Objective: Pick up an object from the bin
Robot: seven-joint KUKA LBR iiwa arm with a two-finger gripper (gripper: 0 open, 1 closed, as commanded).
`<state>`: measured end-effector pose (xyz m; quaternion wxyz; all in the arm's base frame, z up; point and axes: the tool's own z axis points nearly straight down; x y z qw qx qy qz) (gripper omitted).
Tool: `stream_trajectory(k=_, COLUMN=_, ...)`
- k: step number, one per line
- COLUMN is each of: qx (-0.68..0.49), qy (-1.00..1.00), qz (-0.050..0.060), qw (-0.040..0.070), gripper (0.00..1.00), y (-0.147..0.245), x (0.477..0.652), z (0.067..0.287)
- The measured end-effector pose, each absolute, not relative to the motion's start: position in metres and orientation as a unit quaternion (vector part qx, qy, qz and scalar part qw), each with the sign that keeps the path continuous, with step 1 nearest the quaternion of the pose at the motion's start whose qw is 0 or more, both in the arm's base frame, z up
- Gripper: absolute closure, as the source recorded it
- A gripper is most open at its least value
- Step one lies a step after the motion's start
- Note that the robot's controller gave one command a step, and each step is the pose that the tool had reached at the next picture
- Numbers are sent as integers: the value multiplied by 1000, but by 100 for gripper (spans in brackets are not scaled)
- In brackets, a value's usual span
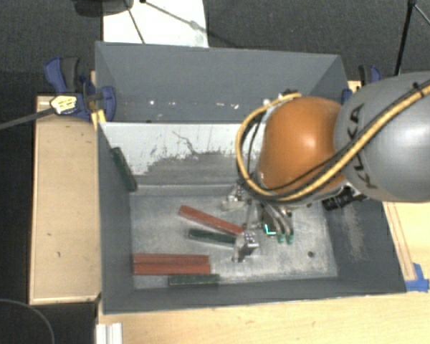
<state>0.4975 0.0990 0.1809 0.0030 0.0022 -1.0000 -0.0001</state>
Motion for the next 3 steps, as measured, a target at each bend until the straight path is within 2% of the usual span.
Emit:
stream_trajectory(k=1, qx=1, qy=-1000, qz=-1, qw=-1, gripper=0, y=99, x=499, z=185)
stream_trajectory(k=2, qx=-68, qy=-998, qz=-3, qw=-8, gripper=100, y=75, x=555, z=83)
stream_trajectory(k=3, qx=-70, qy=-998, qz=-2, qw=-7, gripper=100, y=74, x=554, z=82)
